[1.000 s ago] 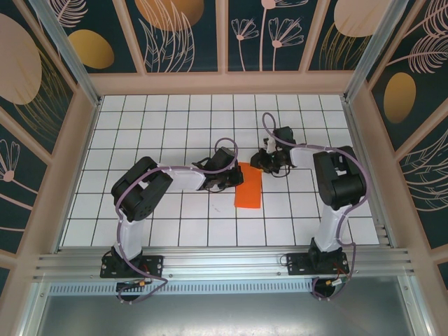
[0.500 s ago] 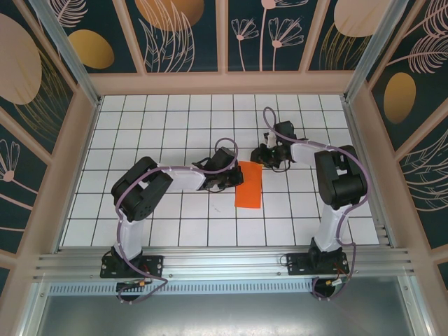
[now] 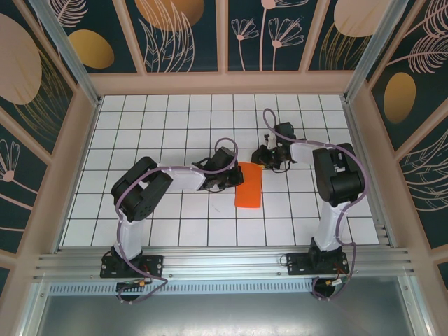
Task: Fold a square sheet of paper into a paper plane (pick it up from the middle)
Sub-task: Fold the square sheet of paper in half at the center of the table.
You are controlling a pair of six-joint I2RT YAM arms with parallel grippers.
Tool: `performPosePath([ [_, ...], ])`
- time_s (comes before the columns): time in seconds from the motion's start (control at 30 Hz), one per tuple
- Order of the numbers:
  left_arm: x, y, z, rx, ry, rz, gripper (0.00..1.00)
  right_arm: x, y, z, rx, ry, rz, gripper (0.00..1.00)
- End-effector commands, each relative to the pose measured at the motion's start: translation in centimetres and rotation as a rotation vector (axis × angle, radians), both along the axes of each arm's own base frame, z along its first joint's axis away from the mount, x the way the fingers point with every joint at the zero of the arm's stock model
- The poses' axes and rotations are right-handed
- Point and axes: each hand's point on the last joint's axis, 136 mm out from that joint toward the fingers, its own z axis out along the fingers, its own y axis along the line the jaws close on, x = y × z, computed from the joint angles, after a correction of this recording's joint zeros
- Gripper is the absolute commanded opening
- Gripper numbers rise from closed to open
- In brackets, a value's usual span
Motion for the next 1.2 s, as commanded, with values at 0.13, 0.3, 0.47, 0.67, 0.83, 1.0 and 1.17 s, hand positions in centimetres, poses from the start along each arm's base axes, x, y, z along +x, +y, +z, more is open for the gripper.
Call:
performPosePath([
  [0.13, -2.4, 1.7, -3.2, 0.102, 0.087, -0.026, 0.06, 0.8, 0.1, 2.8, 0.012, -0.052, 0.009, 0.27],
  [0.3, -2.4, 1.6, -3.2, 0.099, 0.084, -0.028, 0.06, 0.1, 0.0, 1.3, 0.008, -0.022, 0.009, 0.27],
  [0.47, -2.4, 1.6, -3.2, 0.098, 0.086, -0.026, 0.06, -0.6, -0.3, -0.9, -0.007, 0.020, 0.004, 0.27],
  [0.67, -2.5, 1.8, -3.4, 0.105, 0.087, -0.025, 0.06, -0.6, -0.3, -0.7, -0.011, 0.022, 0.005, 0.27],
  [0.83, -2.5, 1.9, -3.3, 0.101, 0.087, -0.021, 0.06, -0.2, 0.1, 2.5, 0.022, -0.035, 0.013, 0.27],
  [1.0, -2.5, 1.9, -3.3, 0.097, 0.085, -0.016, 0.06, -1.4, 1.1, 4.1, 0.092, -0.051, 0.037, 0.28],
  [1.17, -2.5, 1.8, -3.2, 0.094, 0.085, -0.017, 0.06, -3.1, 1.8, 2.0, 0.077, -0.005, 0.061, 0.28],
])
